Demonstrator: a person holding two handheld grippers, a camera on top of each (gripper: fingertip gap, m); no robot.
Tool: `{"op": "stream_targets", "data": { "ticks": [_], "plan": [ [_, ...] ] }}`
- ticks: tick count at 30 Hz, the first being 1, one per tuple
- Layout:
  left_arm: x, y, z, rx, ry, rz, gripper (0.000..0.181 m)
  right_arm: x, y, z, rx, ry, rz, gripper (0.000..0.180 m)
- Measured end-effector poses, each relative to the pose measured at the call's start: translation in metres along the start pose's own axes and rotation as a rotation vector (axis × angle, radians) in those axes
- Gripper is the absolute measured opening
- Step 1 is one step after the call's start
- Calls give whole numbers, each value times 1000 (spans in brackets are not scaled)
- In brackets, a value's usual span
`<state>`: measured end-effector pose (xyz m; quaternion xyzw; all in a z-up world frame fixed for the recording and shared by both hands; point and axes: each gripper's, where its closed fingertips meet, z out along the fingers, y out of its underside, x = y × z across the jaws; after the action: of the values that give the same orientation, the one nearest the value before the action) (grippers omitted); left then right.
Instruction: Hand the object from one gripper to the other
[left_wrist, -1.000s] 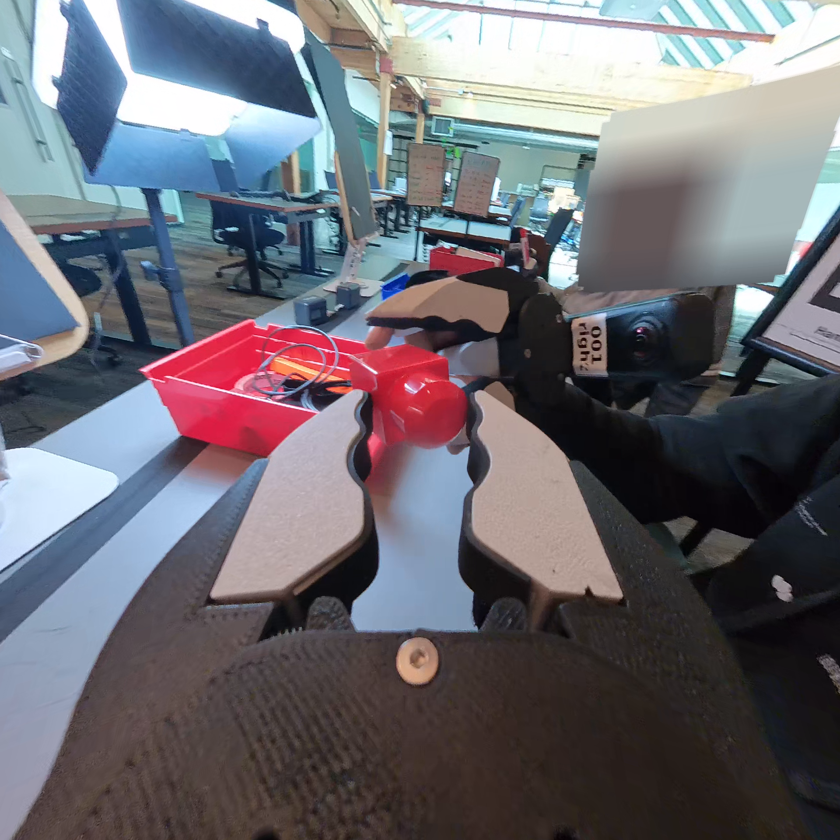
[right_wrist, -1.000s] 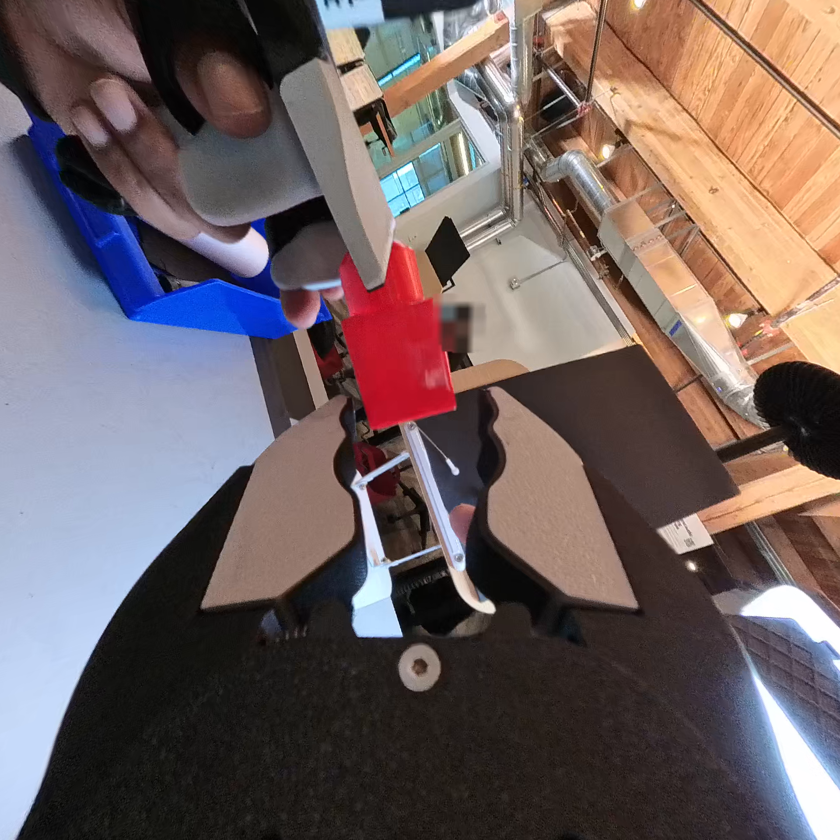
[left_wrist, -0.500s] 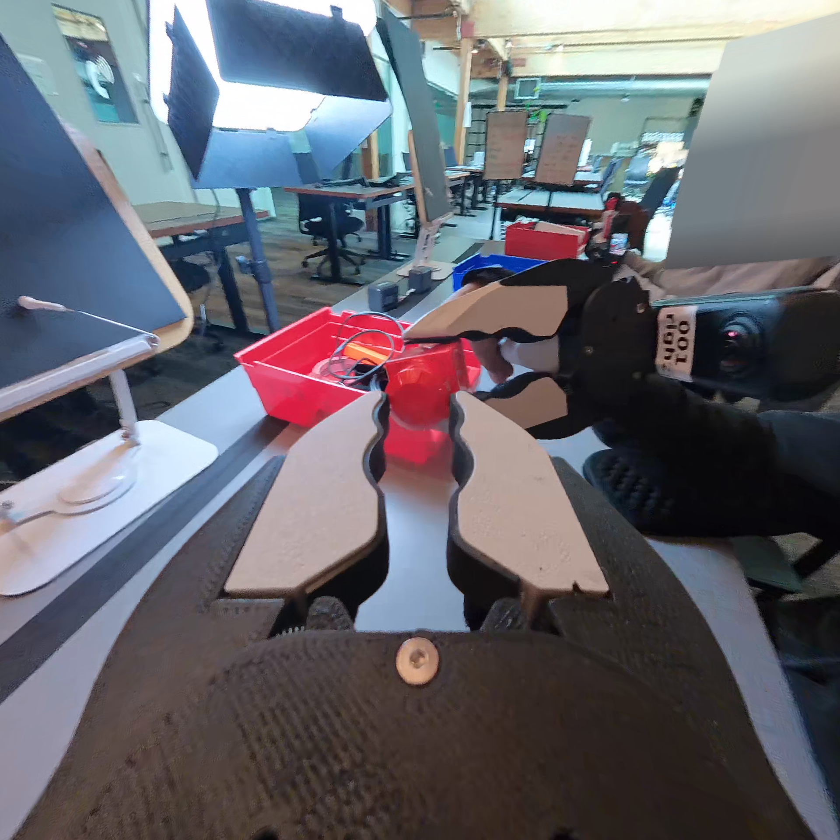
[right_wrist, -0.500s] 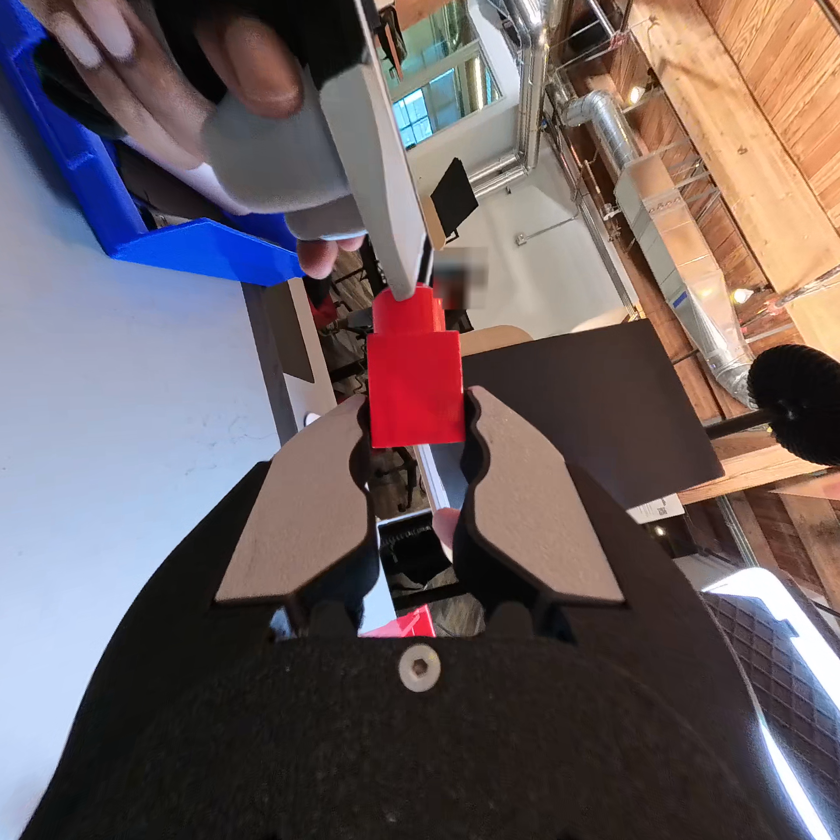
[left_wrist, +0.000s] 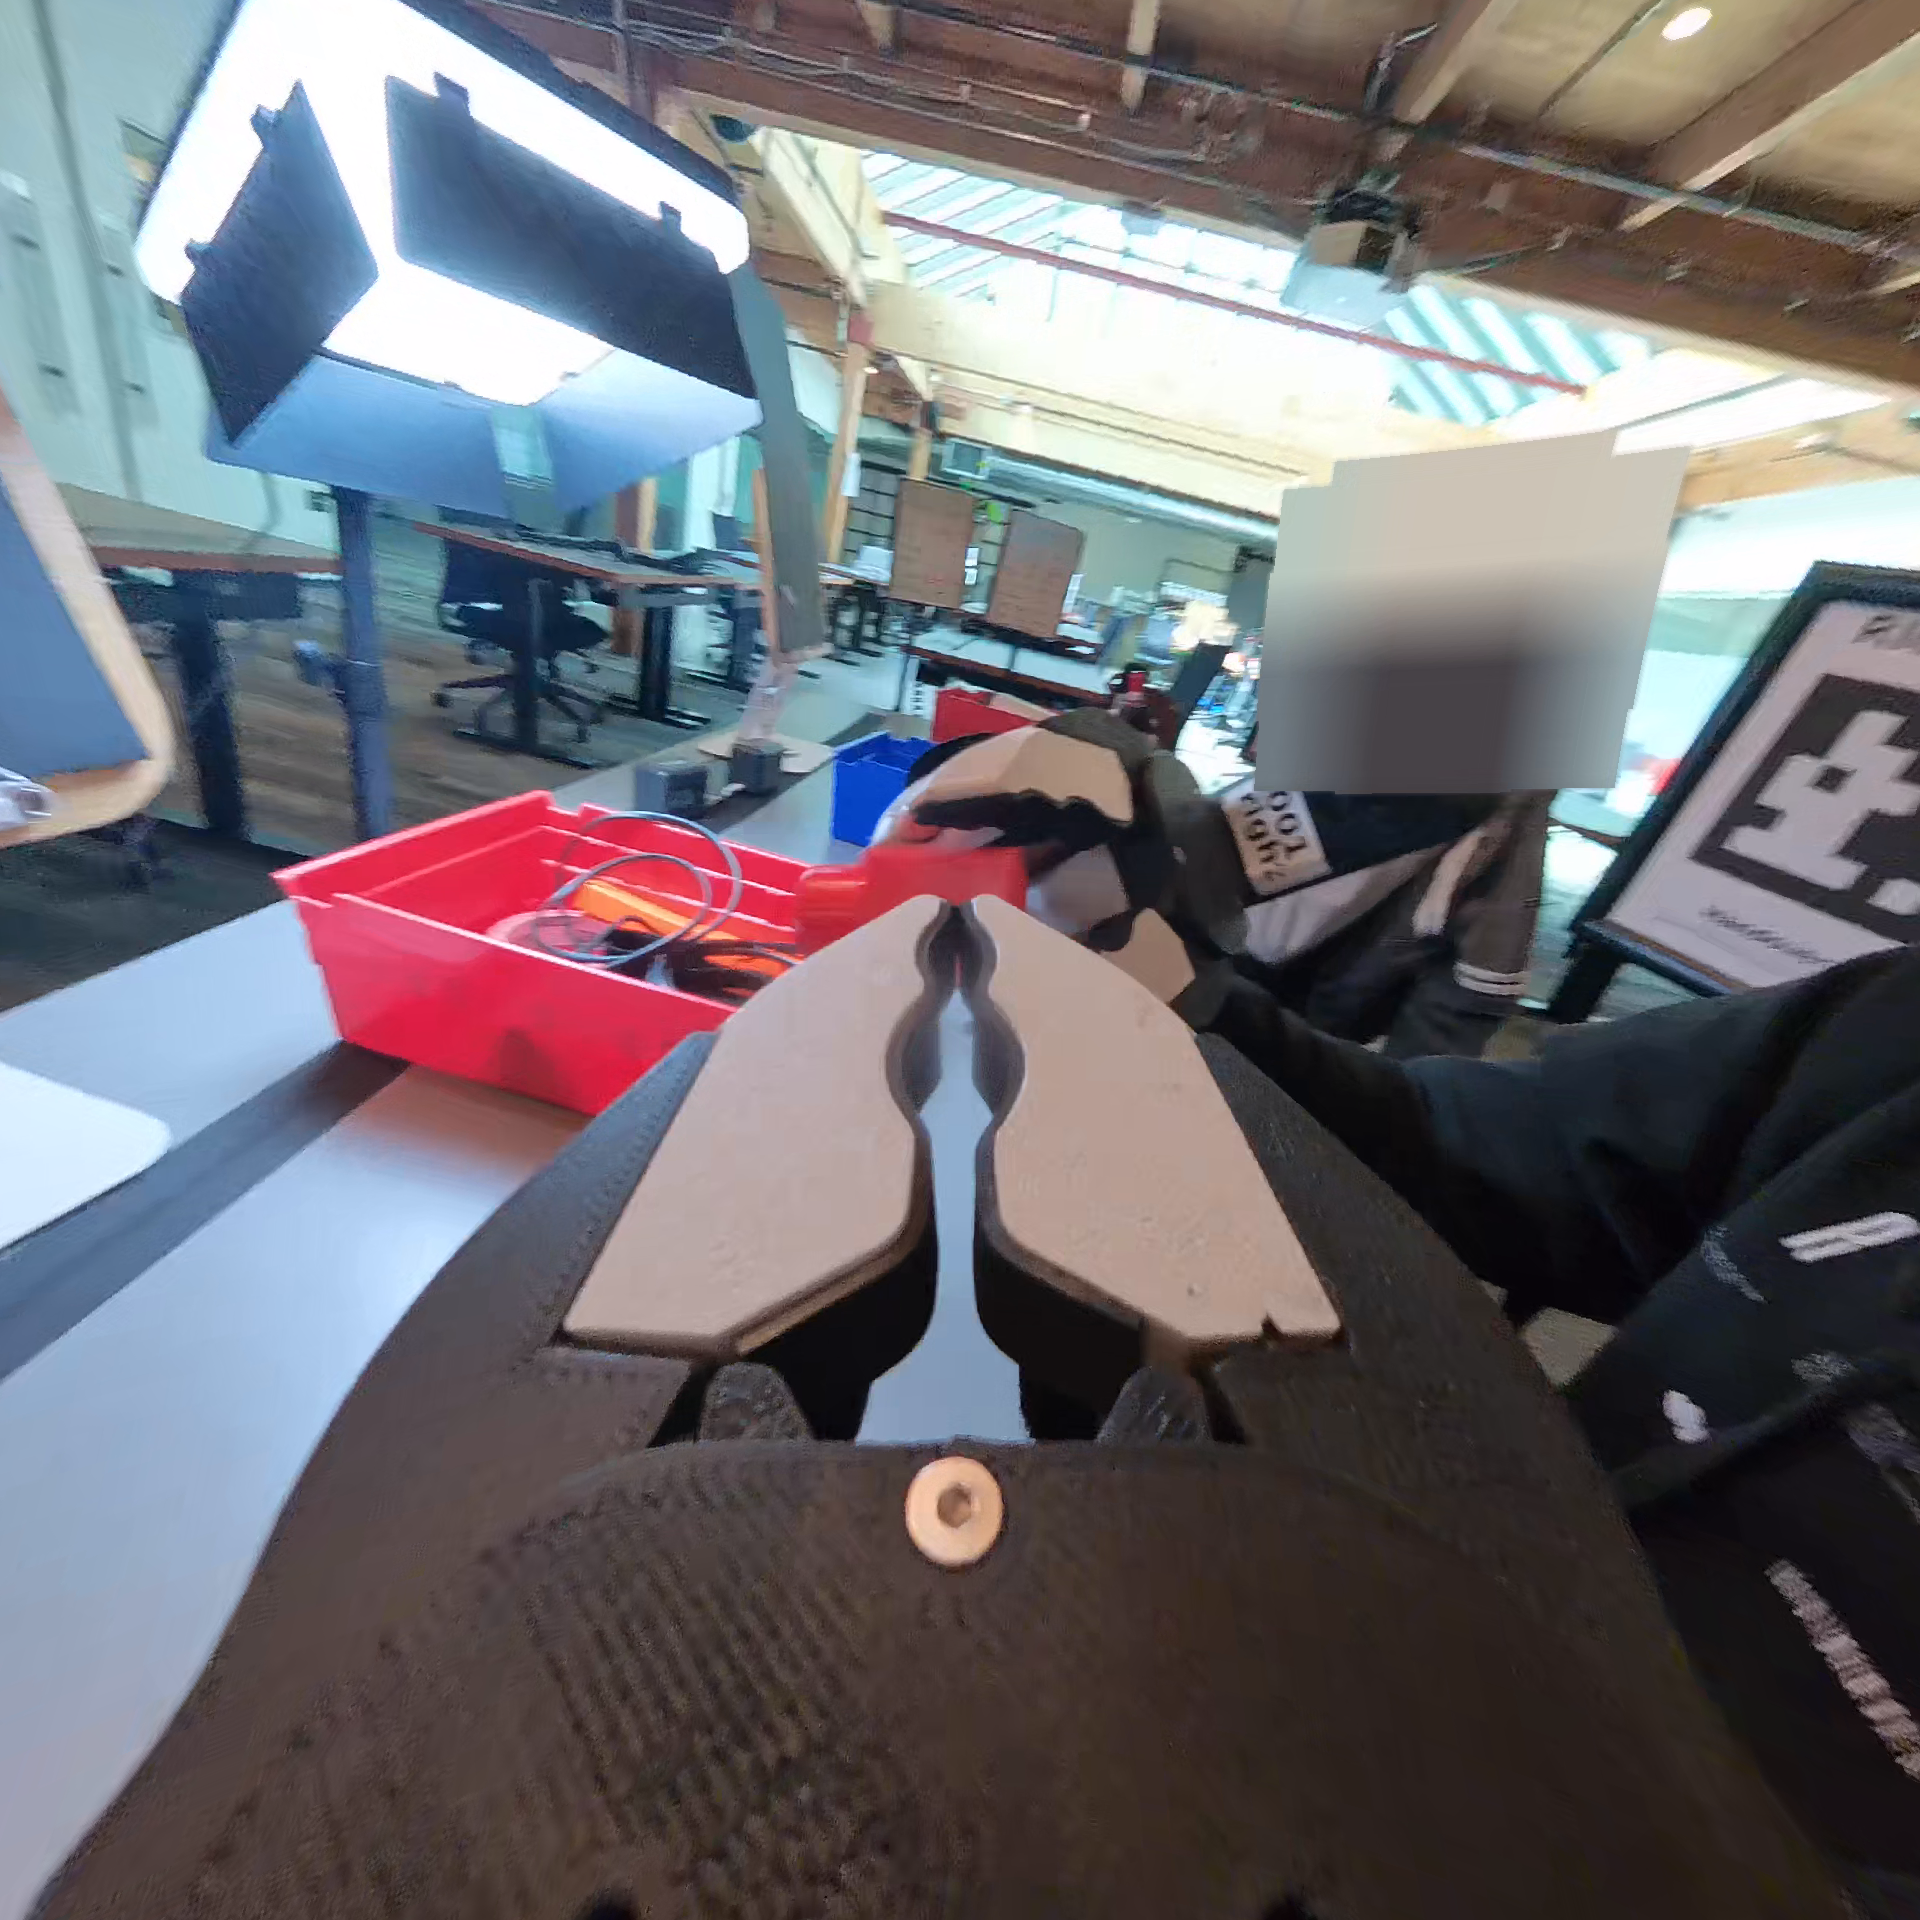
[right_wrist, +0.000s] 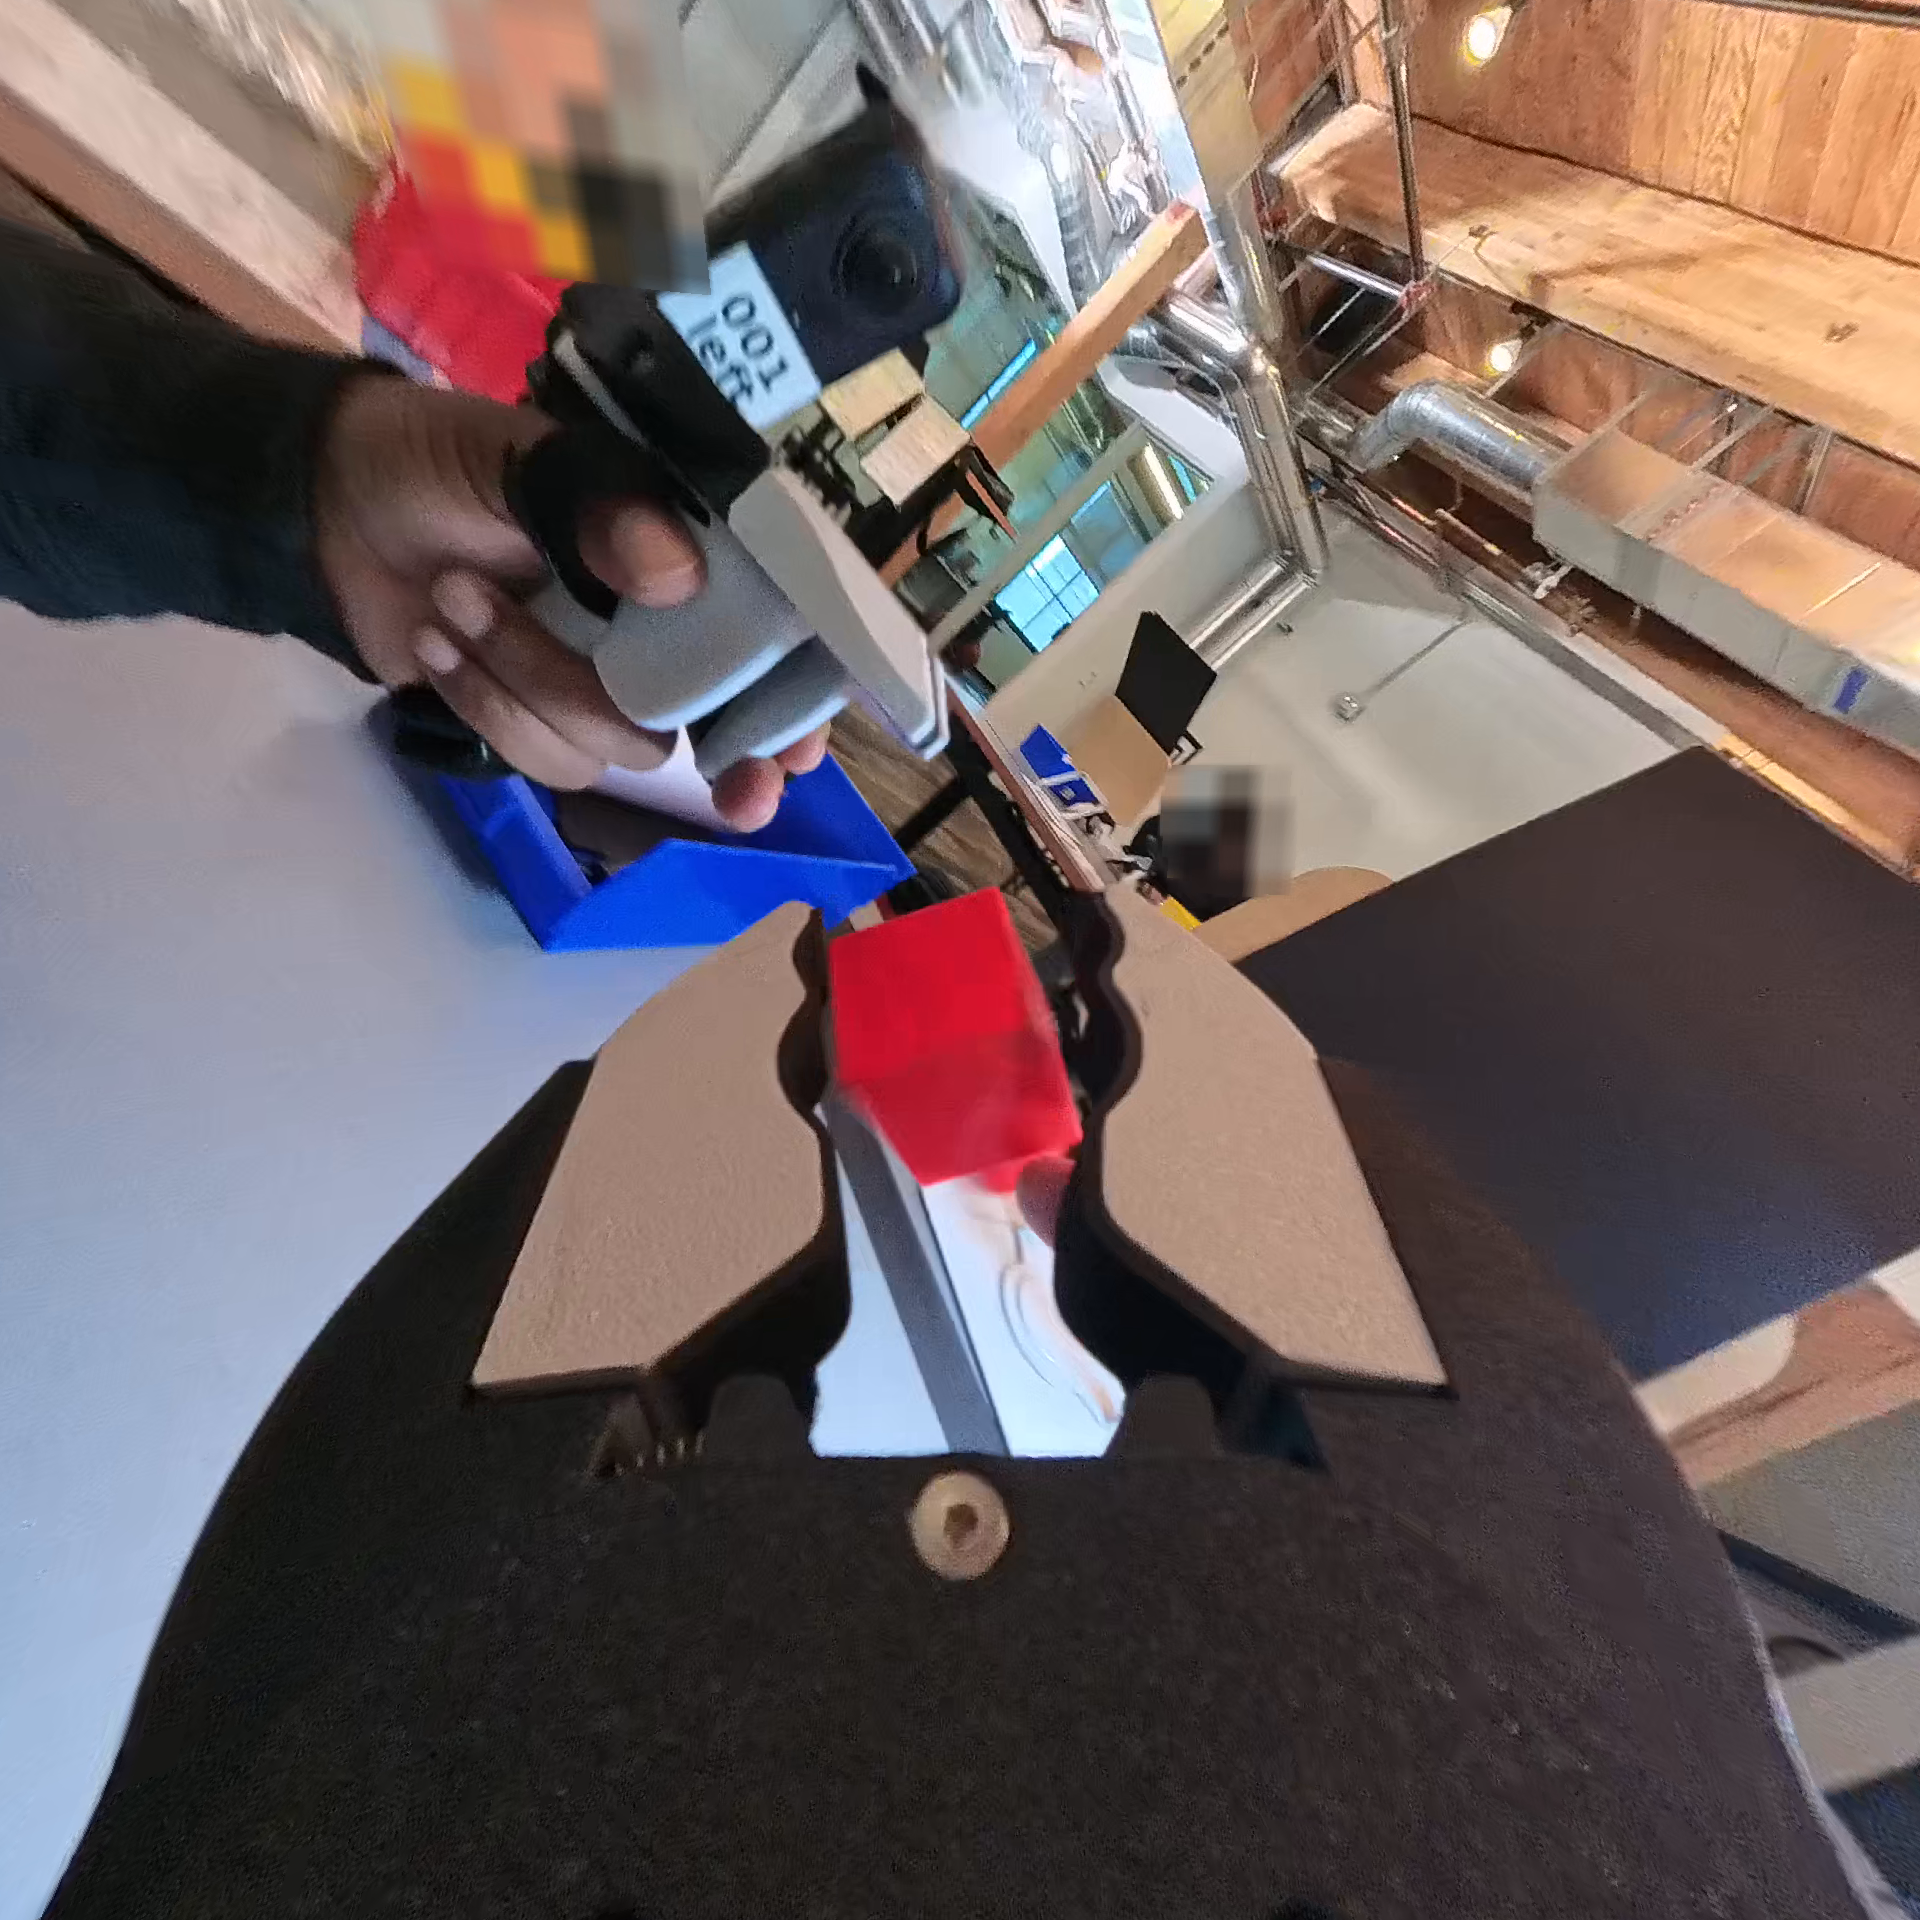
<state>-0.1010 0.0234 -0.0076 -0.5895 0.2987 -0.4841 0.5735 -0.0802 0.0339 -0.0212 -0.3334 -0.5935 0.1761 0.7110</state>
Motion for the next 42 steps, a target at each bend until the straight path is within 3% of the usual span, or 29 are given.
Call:
{"op": "stream_targets", "data": {
  "ticks": [4, 11, 19, 27, 31, 37, 42],
  "plan": [
    [3, 8, 8, -43, -19, 26, 0, -7, -7, 0, 16, -25, 3, 0],
    [-12, -3, -8, -28, -105, 68, 0, 8, 4, -3, 34, 10, 113, 1],
    [-28, -4, -19, -67, -250, 195, 8, 16, 34, -4, -76, 3, 213, 13],
    [-39, 6, -18, -122, -310, 233, 12, 36, 144, -49, -649, 4, 404, 37],
    [-44, 13, -16, -154, -334, 242, 14, 24, 168, -47, -784, 18, 513, 36],
    [-51, 23, -14, -197, -361, 251, 16, -18, 144, 16, -611, 51, 759, 44],
    [-51, 19, -18, -192, -376, 265, 16, -40, 185, 27, -658, 181, 885, 62]
  ]
}}
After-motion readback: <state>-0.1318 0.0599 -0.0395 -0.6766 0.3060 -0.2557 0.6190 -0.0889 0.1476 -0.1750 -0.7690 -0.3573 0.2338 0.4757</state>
